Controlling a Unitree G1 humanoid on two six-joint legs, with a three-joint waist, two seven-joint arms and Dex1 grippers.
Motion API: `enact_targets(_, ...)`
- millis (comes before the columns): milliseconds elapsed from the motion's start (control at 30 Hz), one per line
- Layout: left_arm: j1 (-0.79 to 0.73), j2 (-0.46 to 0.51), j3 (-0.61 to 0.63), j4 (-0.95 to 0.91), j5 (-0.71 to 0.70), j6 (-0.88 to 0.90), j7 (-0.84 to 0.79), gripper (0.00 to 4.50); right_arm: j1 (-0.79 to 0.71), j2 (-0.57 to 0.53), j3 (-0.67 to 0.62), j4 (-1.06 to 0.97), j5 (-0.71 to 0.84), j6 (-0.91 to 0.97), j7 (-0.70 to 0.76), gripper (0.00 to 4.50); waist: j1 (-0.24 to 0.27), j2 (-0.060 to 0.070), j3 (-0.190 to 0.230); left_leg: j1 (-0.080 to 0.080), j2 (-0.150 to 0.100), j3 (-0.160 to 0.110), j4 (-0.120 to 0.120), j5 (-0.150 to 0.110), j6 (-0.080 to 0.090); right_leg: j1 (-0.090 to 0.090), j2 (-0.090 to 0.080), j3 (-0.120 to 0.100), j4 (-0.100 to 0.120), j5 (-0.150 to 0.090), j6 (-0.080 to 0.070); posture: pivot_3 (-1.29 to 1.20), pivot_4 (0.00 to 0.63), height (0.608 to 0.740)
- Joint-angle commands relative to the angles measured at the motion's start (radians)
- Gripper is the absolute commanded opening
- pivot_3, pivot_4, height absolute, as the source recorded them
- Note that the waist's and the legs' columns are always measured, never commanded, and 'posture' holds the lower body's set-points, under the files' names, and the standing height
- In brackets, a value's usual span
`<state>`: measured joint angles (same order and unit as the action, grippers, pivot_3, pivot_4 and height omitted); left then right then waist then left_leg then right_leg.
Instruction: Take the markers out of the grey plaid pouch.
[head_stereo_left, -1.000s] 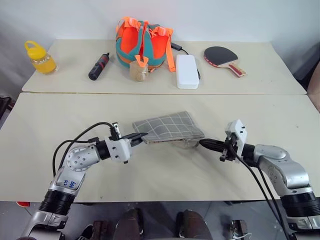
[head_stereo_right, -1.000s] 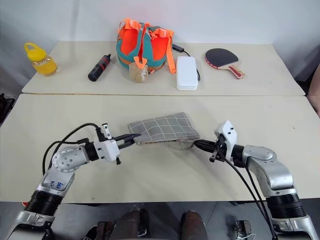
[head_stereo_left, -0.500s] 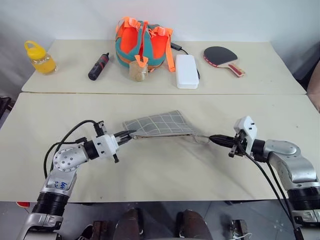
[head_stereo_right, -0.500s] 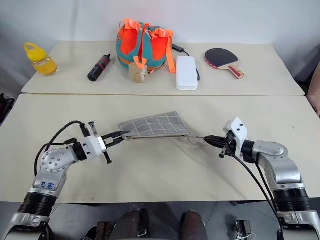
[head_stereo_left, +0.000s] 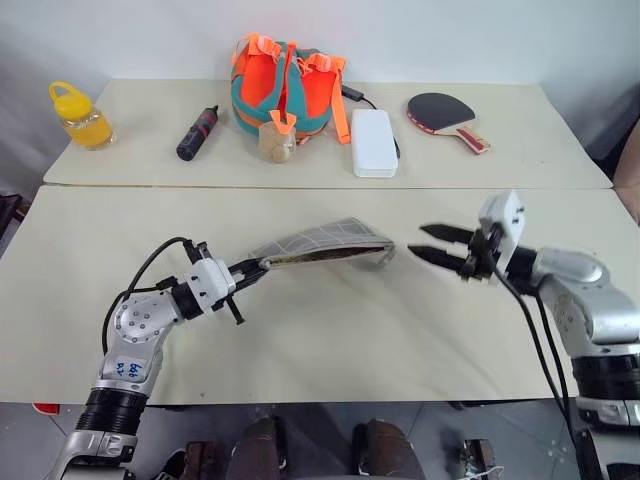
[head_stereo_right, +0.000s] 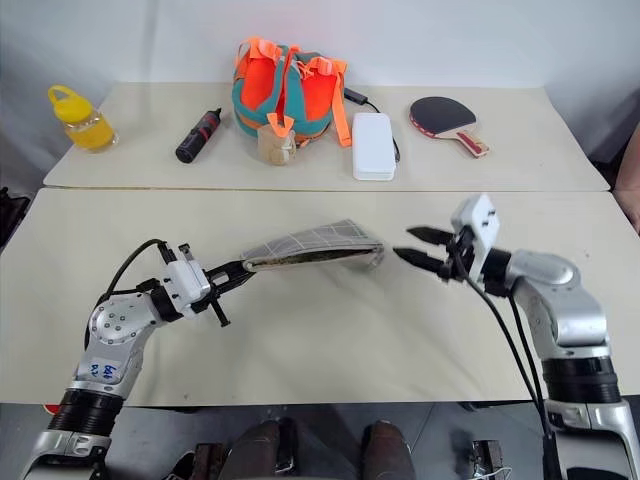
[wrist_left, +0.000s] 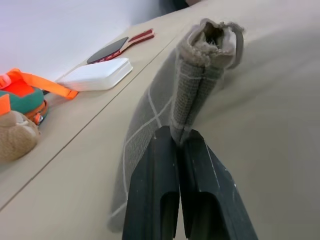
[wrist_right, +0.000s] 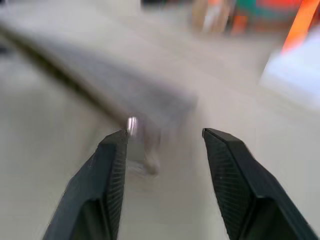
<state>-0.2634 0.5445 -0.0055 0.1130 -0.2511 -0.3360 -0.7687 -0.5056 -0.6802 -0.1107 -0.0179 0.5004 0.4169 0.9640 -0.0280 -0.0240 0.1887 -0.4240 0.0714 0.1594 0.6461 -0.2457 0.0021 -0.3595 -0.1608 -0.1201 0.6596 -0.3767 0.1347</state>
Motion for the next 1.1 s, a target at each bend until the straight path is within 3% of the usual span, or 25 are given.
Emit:
enact_targets(33,-0.006,-0.029,0.021,-0.095,-0.086,0.097,0.005,0.00,-0.056,0.022,0.007,-0.125,0.041,0.009,-0.006,2.30,0.001,0.000,0.000,0.000,0.000,0.000,0.000,0.000,0.000,0.000,0.000,0.000,0.000,0.000,0.000,0.00,0.150,0.740)
enact_targets(100,-0.010,-0.043,0.017,-0.119,-0.088,0.129,0.008,0.00,-0.082,0.037,0.031,-0.177,0.054,0.033,-0.009,2.30,0.000,0.000,0.000,0.000,0.000,0.000,0.000,0.000,0.000,0.000,0.000,0.000,0.000,0.000,0.000,0.00,0.150,0.740)
enact_targets(233,-0.011,-0.073,-0.004,-0.131,-0.046,0.136,0.018,0.00,-0.090,0.024,0.157,-0.253,-0.063,-0.025,0.015,0.94,0.001,0.000,0.000,0.000,0.000,0.000,-0.001,0.000,0.000,0.000,0.000,0.000,0.000,0.000,0.000,0.00,0.150,0.740)
enact_targets(333,-0.012,-0.093,-0.016,-0.142,-0.033,0.144,0.024,0.00,-0.093,0.081,0.174,-0.264,-0.047,-0.001,-0.028,0.06,0.001,0.000,0.000,0.000,-0.001,0.000,0.000,-0.001,0.000,0.000,0.000,0.000,-0.001,0.000,0.000,0.00,0.150,0.740)
enact_targets(500,-0.010,-0.118,-0.029,-0.167,-0.021,0.163,0.026,0.00,-0.059,0.082,0.260,-0.249,-0.172,-0.102,-0.014,0.06,0.001,0.000,0.000,0.000,-0.001,0.000,0.000,-0.001,0.000,0.000,0.000,0.000,0.000,0.000,0.000,0.00,0.150,0.740)
enact_targets(733,-0.012,-0.128,-0.037,-0.186,-0.003,0.192,0.039,0.00,-0.042,0.071,0.271,-0.223,-0.206,-0.165,0.028,0.06,0.000,0.000,0.000,0.000,0.000,0.000,0.000,-0.001,0.000,0.000,0.000,0.000,-0.001,0.000,0.000,0.00,0.150,0.740)
enact_targets(1100,-0.019,-0.156,-0.063,-0.237,0.000,0.246,0.045,0.00,-0.064,0.008,0.320,-0.079,-0.462,-0.353,0.006,0.06,0.000,0.000,0.000,0.000,0.000,0.000,0.000,-0.001,0.000,0.000,0.000,0.000,-0.001,0.000,0.000,0.00,0.150,0.740)
